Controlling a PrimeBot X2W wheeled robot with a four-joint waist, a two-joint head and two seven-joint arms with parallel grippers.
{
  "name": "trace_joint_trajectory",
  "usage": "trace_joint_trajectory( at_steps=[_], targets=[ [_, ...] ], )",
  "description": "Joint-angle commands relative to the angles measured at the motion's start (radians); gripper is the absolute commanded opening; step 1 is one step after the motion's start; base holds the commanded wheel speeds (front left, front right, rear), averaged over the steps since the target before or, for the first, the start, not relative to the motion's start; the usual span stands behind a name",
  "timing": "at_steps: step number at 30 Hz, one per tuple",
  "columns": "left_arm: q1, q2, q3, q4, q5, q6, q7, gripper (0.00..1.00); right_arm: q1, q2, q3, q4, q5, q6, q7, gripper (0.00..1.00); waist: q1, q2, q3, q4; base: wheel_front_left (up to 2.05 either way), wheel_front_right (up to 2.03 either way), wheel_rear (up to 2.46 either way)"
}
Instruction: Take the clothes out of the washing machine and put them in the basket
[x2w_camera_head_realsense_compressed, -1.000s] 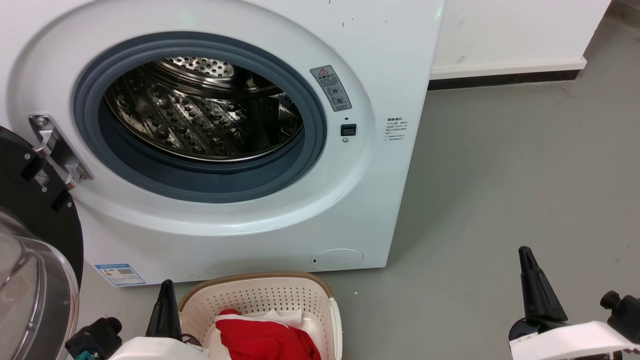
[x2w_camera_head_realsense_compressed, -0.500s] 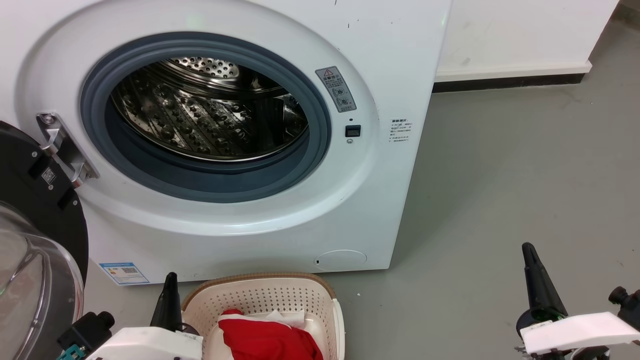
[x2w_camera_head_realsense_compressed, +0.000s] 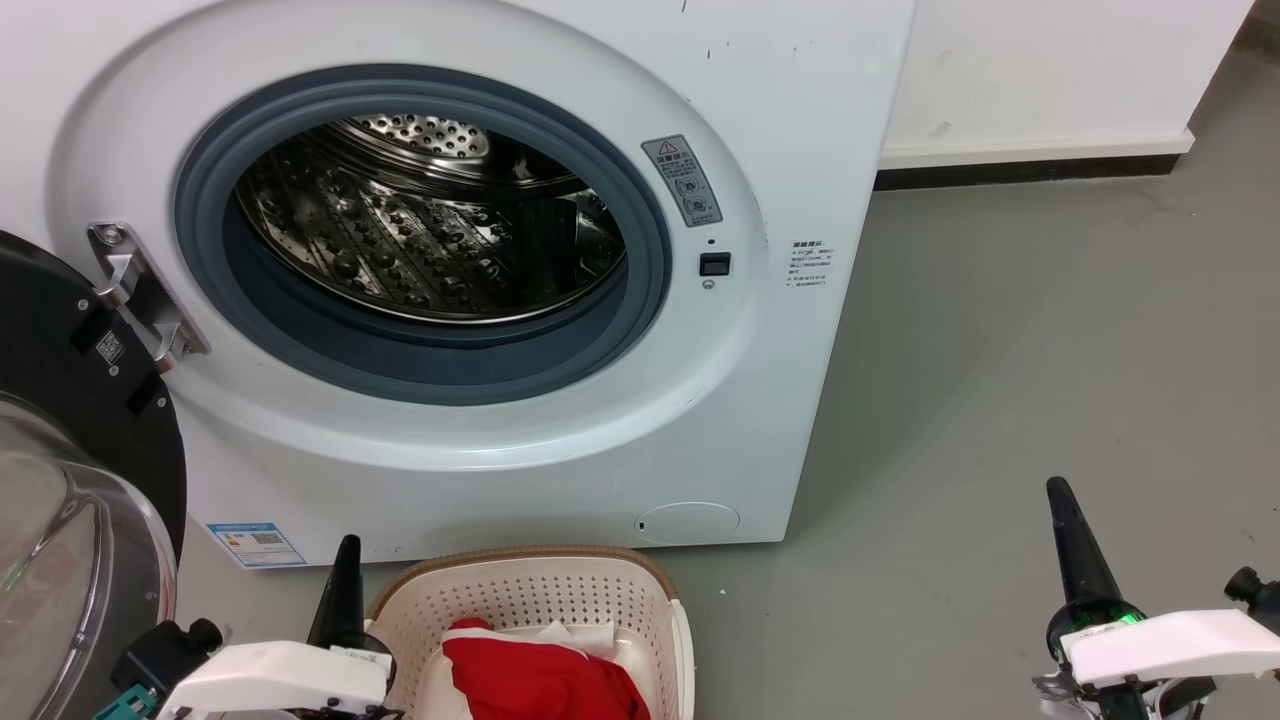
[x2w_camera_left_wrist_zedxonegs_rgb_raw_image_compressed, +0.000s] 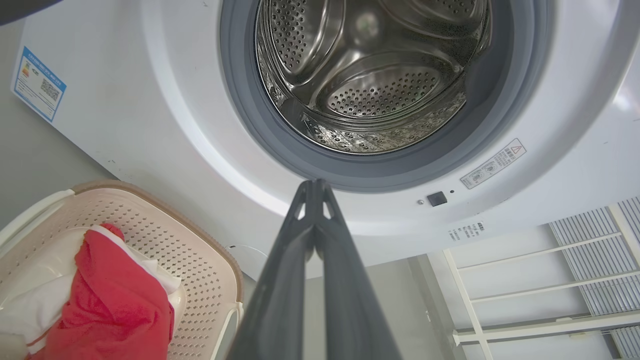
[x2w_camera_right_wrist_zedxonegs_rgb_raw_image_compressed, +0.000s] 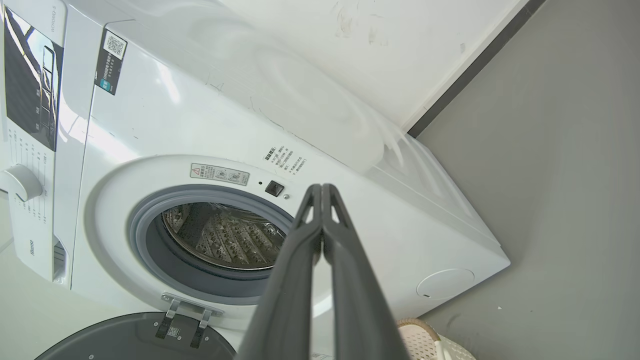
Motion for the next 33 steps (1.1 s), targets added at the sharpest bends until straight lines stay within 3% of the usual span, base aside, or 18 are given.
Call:
trace_joint_trajectory(
  at_steps=[1,33],
  targets=[
    [-0.025,0.006,0.006,-0.005,-0.023,-0.007,0.005,0.0,-0.019,-0.007,-0.004,-0.001,0.024,0.0,0.004,0.0,-0.0001,0.0,0.0,0.001,0.0,0.0,0.0],
    [-0.082,0.002,0.035,0.042,-0.37,-0.069,0.091,0.0,-0.073,-0.003,-0.04,0.073,0.366,0.0,0.092,0.0,-0.0001,0.0,-0.012,0.026,0.0,0.0,0.0]
  ],
)
